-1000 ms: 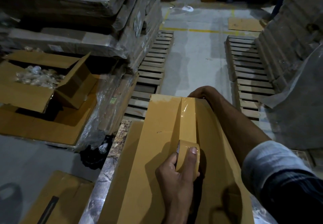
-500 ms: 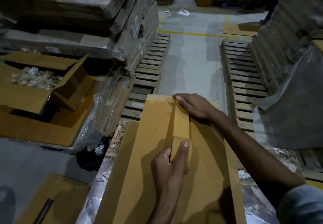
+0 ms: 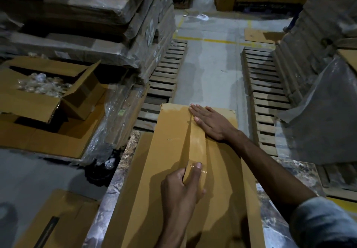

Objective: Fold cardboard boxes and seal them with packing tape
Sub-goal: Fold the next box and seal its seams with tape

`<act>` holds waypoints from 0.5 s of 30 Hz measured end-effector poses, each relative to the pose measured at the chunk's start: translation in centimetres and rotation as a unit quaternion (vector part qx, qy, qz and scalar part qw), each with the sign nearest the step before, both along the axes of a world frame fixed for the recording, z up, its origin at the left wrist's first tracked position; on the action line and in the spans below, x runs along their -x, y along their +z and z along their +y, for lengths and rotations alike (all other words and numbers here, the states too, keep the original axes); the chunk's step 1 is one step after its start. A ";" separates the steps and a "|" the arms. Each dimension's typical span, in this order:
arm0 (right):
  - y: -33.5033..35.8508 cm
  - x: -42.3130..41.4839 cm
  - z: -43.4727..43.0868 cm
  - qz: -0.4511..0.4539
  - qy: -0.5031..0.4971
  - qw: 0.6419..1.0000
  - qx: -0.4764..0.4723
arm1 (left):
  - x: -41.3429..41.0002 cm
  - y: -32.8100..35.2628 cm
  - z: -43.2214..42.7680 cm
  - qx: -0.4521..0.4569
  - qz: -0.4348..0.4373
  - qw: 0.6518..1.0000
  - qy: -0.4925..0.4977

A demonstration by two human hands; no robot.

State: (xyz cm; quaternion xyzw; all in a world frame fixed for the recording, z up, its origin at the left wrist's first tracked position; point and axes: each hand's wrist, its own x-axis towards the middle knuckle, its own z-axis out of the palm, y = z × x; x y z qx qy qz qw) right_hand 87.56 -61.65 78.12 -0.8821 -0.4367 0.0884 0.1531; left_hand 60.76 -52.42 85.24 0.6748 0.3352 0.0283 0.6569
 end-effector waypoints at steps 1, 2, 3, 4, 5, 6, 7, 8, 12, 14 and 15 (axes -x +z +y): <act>0.1 0.0 0.0 -0.003 -0.002 1.000 0.003 | 0.8 0.0 0.1 0.006 0.008 1.000 0.005; 0.1 0.1 0.1 -0.004 -0.003 1.000 0.008 | 1.6 0.1 0.2 0.015 0.014 1.000 0.012; 0.2 0.2 0.1 -0.007 -0.003 1.000 0.012 | 2.4 0.3 0.2 0.024 0.018 0.999 0.018; 0.3 0.3 0.2 -0.010 -0.002 1.000 0.018 | 3.1 0.4 0.2 0.028 0.020 0.999 0.019; 0.4 0.4 0.3 -0.015 -0.003 1.000 0.024 | 3.9 0.5 0.2 0.026 0.024 0.999 0.017; 0.5 0.5 0.3 -0.019 -0.004 0.999 0.030 | 4.8 0.6 0.1 0.025 0.027 0.999 0.014; 0.5 0.6 0.3 -0.022 -0.006 0.999 0.037 | 5.6 0.6 0.1 0.027 0.031 0.999 0.008; 0.6 0.7 0.3 -0.023 -0.007 0.999 0.044 | 6.5 0.6 0.1 0.025 0.035 0.999 0.002; 1.1 1.7 0.6 -0.016 -0.014 0.997 0.069 | 9.9 0.8 0.5 -0.025 0.033 0.999 -0.023; 1.4 2.5 0.9 -0.019 -0.015 0.997 0.076 | 11.2 0.7 0.9 -0.035 0.031 0.999 -0.026; 1.5 3.0 1.1 -0.020 -0.013 0.997 0.079 | 11.7 0.5 1.0 -0.036 0.030 0.999 -0.023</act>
